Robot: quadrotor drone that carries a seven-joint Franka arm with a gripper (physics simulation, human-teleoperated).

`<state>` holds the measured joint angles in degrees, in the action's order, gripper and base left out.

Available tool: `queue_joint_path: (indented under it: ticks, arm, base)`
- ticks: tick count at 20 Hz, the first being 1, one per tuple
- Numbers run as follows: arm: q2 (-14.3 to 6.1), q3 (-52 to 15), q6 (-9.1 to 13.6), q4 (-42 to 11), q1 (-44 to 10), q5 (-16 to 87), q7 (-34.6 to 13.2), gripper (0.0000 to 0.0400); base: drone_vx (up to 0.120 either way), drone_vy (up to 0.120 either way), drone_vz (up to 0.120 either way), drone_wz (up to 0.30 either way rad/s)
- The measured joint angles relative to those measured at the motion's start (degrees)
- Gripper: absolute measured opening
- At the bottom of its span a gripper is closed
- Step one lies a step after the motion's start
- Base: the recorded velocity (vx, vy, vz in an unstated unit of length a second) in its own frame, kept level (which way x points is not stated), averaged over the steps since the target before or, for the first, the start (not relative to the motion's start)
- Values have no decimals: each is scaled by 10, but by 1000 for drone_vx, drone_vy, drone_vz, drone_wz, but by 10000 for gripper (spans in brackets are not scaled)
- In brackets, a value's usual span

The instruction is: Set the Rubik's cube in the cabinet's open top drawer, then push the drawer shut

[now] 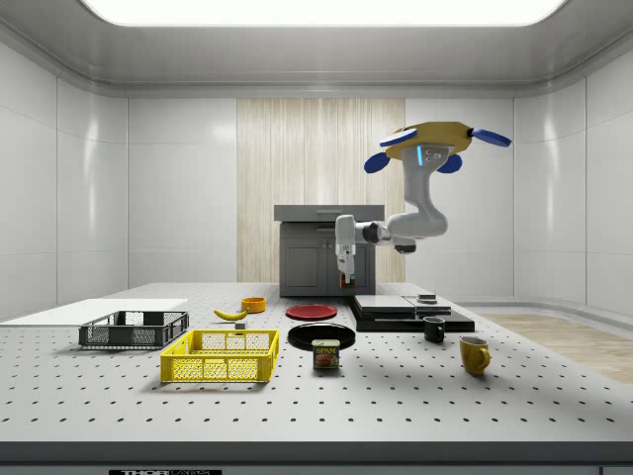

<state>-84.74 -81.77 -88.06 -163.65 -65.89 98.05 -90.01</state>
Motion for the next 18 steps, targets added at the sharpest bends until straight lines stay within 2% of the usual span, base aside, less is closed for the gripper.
queue_joint_path:
  ticks: [5, 18]
  arm:
    - [-10, -1, -10, 0, -2, -4, -2, 294]
    - [-34, -4, -32, 1, -5, -14, -5, 294]
  base:
    - [104, -120, 120, 0]
    - [0, -120, 120, 0]
